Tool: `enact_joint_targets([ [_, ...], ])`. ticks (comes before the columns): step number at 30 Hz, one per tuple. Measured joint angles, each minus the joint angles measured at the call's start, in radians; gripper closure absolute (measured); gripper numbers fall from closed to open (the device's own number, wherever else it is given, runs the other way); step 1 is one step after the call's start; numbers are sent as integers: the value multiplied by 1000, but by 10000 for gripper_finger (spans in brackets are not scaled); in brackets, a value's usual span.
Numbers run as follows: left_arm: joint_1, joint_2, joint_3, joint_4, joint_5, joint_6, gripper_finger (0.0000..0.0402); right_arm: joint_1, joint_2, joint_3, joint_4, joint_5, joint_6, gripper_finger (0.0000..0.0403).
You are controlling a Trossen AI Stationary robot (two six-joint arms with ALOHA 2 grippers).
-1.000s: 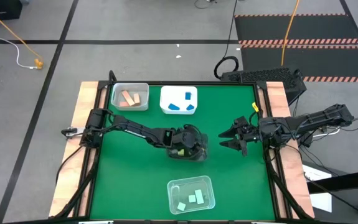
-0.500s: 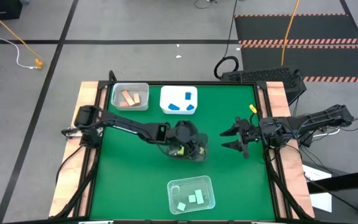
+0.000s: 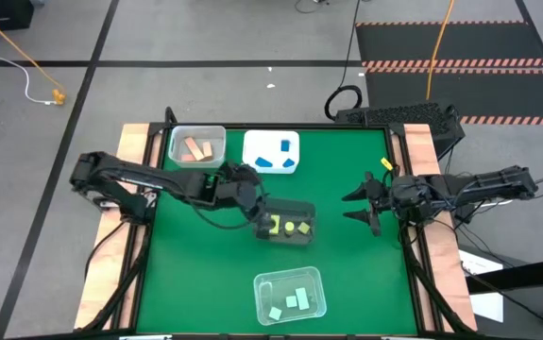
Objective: Sort & place blocks by color
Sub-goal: Return to Home Position
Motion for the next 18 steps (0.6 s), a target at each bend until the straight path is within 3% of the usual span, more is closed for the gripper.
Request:
enact_joint_targets([
  [6, -40, -73, 0, -93, -64, -71, 50, 0, -18, -87, 70, 27, -27, 176],
  [18, -141, -86, -1, -123, -86, -158, 50, 1, -64, -424, 706, 22, 102, 176],
])
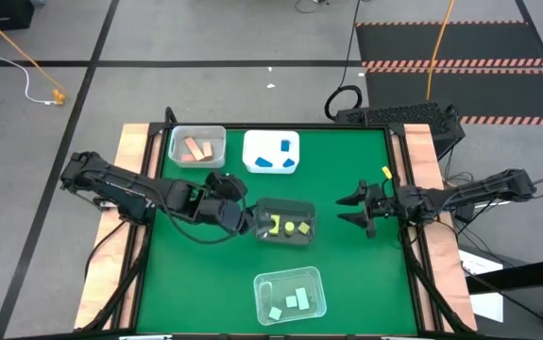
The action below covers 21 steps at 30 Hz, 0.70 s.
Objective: Sort & place blocks by color
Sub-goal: Return to Home Position
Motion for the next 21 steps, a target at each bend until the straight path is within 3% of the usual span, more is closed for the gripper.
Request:
enact_joint_targets([
  [3, -7, 0, 0, 2, -1, -11, 50, 0, 1, -48, 74, 0, 52, 176],
  [12, 1, 0, 0, 18, -2, 3, 50, 0, 3, -49, 24, 0, 103, 176],
  [17, 28, 0, -6, 29, -2, 149, 50, 0, 5, -50, 20, 0, 100, 176],
  [21, 77, 0, -87, 149, 2, 296, 50, 0, 4, -51, 28, 2, 120, 176],
])
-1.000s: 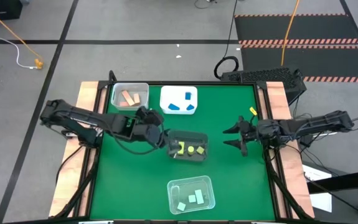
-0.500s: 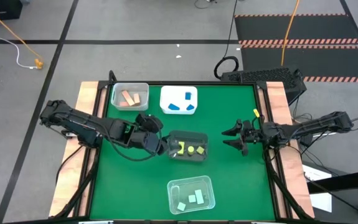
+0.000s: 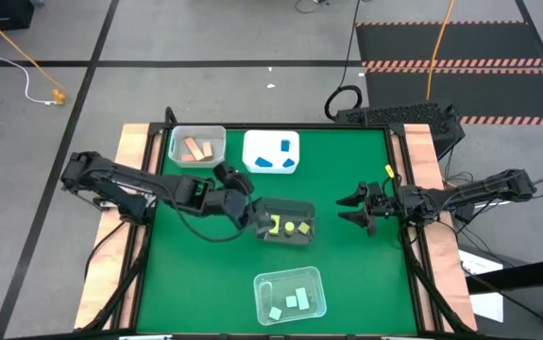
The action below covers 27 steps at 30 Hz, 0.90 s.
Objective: Sort & place blocks by color
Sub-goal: Return to Home Position
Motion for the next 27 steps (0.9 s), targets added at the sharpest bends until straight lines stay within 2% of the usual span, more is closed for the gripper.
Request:
enact_joint_targets([
  [3, 46, 0, -78, 101, 62, 85, 50, 0, 0, 0, 0, -1, 51, 176],
  [6, 88, 0, -142, 124, 144, 110, 50, 0, 0, -1, -1, -1, 56, 176],
  [9, 113, -1, -203, 123, 158, 111, 50, 0, 0, -1, 0, -1, 45, 176],
  [14, 134, -72, -338, 144, 165, 144, 50, 0, 0, -2, 0, -1, 42, 176],
  [17, 151, -139, -444, 154, 165, 154, 50, 0, 0, -2, -1, -2, 42, 176],
  [27, 204, -501, -859, 521, 168, 22, 50, 0, 10, -2, 6, -2, 42, 176],
])
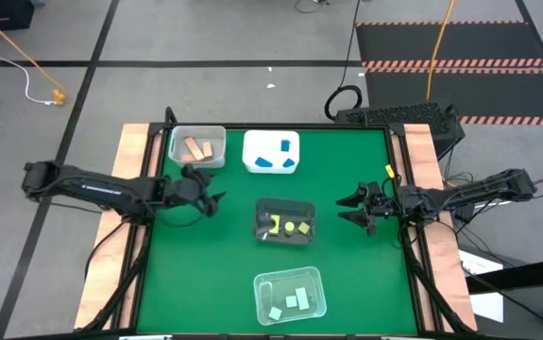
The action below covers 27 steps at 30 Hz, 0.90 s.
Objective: Sort & place blocks by color
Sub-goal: Return to Home Position
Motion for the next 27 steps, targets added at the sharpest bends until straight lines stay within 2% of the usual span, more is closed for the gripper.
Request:
enact_joint_targets([
  [3, 14, -104, -83, 55, 0, -22, 50, 0, 1, 0, -8, 0, 0, 176],
  [13, 105, -411, -272, 58, -8, -4, 50, 0, 5, 0, -6, 0, 0, 176],
  [19, 145, -508, -333, 73, -8, -37, 50, 0, 5, 0, -5, 0, 0, 176],
  [27, 168, -628, -335, 78, -7, -38, 50, 0, 5, 0, -7, 0, 0, 176],
])
